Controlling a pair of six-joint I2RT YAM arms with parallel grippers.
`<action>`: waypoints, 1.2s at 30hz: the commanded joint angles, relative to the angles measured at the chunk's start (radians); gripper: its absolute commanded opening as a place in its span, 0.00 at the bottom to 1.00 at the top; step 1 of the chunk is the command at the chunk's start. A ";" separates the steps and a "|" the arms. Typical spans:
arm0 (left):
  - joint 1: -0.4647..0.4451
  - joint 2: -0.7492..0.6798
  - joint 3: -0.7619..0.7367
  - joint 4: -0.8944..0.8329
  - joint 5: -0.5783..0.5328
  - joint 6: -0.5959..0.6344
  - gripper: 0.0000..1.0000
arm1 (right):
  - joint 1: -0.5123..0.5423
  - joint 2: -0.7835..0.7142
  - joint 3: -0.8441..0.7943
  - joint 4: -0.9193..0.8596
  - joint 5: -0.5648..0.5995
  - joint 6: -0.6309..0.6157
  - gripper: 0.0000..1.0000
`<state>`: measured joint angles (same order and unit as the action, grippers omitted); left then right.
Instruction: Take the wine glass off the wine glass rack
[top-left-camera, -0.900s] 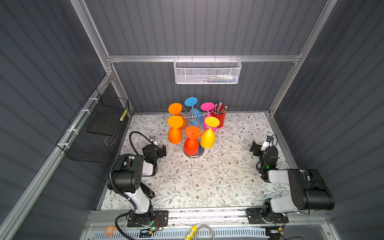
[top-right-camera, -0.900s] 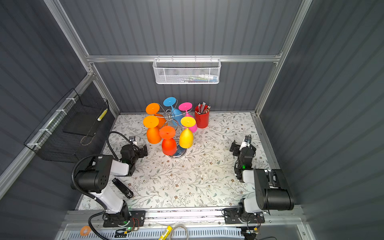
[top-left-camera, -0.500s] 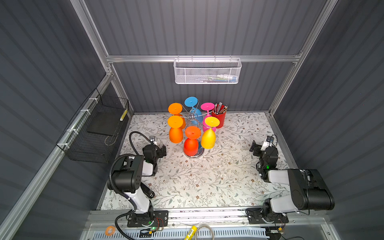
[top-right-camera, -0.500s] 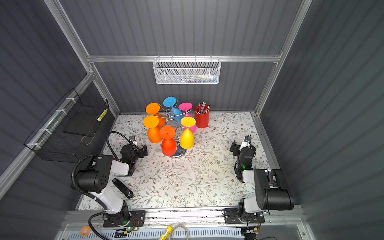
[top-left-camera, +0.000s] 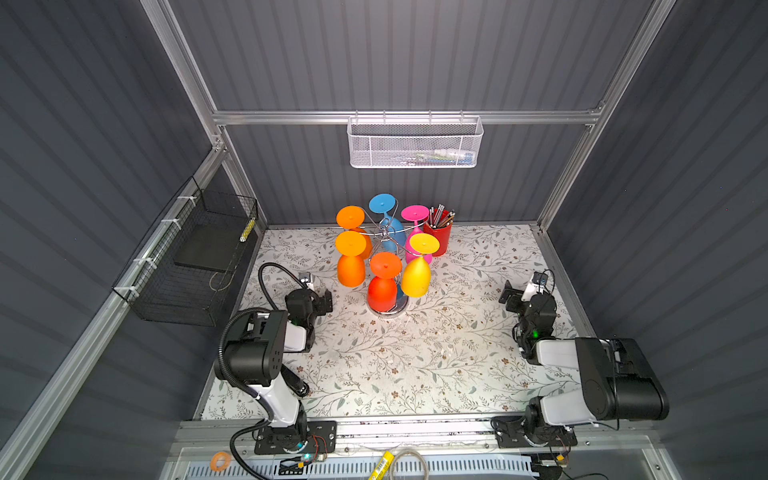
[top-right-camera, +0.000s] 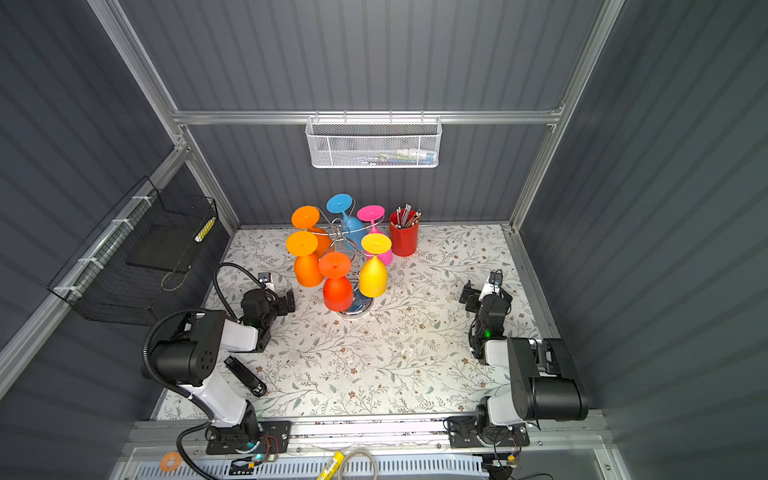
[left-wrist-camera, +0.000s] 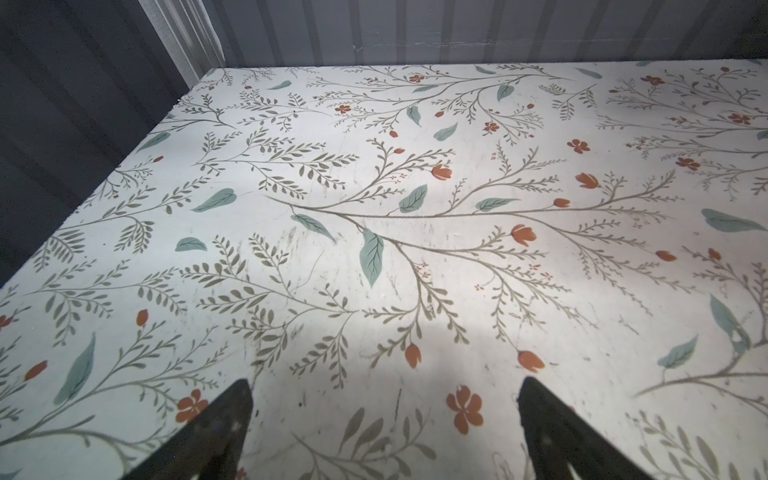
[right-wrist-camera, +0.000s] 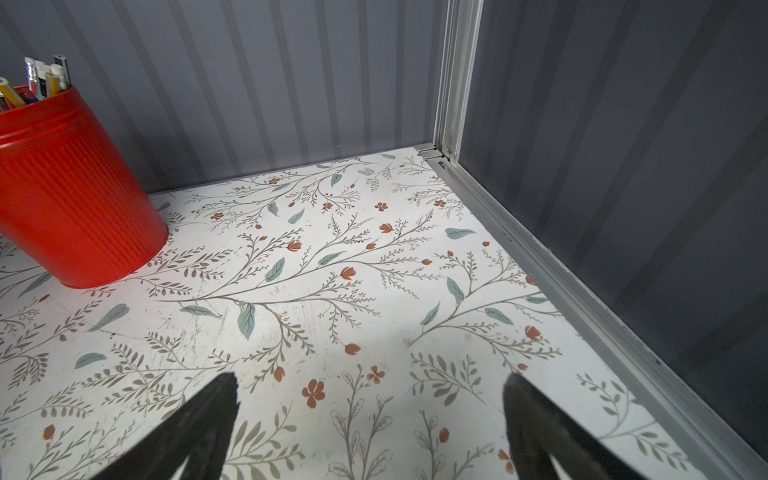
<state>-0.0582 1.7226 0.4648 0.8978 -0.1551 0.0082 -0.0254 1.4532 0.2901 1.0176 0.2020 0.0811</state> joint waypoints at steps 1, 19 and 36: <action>-0.006 -0.006 0.015 -0.002 0.011 0.015 1.00 | 0.002 0.009 0.011 0.012 -0.009 -0.006 0.99; -0.003 -0.006 0.018 -0.006 0.018 0.016 1.00 | -0.008 0.009 0.015 0.000 -0.020 0.003 0.99; -0.005 -0.027 0.019 -0.033 0.015 0.014 1.00 | 0.061 -0.020 -0.044 0.103 0.098 -0.046 0.99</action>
<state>-0.0582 1.7214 0.4648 0.8875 -0.1516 0.0082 0.0334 1.4521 0.2584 1.0893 0.2531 0.0479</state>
